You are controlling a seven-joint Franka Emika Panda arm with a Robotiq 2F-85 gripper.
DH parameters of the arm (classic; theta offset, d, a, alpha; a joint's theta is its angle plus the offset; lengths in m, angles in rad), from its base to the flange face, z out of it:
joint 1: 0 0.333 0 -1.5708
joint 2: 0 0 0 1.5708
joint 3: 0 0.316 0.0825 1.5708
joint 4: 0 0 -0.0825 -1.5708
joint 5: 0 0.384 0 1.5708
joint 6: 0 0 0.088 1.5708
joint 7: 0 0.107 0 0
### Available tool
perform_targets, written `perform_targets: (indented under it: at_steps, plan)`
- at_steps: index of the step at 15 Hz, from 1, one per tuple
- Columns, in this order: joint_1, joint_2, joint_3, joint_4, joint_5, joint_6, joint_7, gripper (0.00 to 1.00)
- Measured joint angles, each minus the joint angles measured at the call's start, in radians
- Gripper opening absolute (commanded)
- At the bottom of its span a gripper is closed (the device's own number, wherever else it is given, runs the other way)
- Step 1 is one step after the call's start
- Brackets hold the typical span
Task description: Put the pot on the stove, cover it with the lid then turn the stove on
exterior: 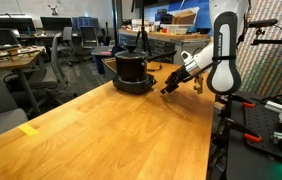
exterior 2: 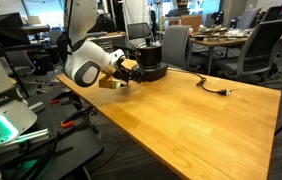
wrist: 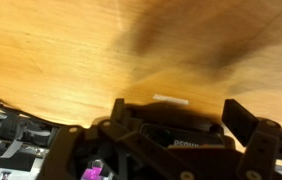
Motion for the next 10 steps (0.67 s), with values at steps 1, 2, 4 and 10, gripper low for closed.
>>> perform_targets:
  at_steps: [1, 2, 4, 10]
  plan:
    - [0.000, -0.001, -0.006, -0.009, 0.004, 0.036, 0.011, 1.00]
    - [-0.001, -0.005, -0.018, -0.023, 0.005, 0.063, 0.022, 1.00]
    - [-0.013, -0.046, -0.050, -0.044, 0.005, 0.058, 0.050, 1.00]
    - [-0.043, -0.190, -0.122, -0.072, -0.016, 0.045, 0.054, 1.00]
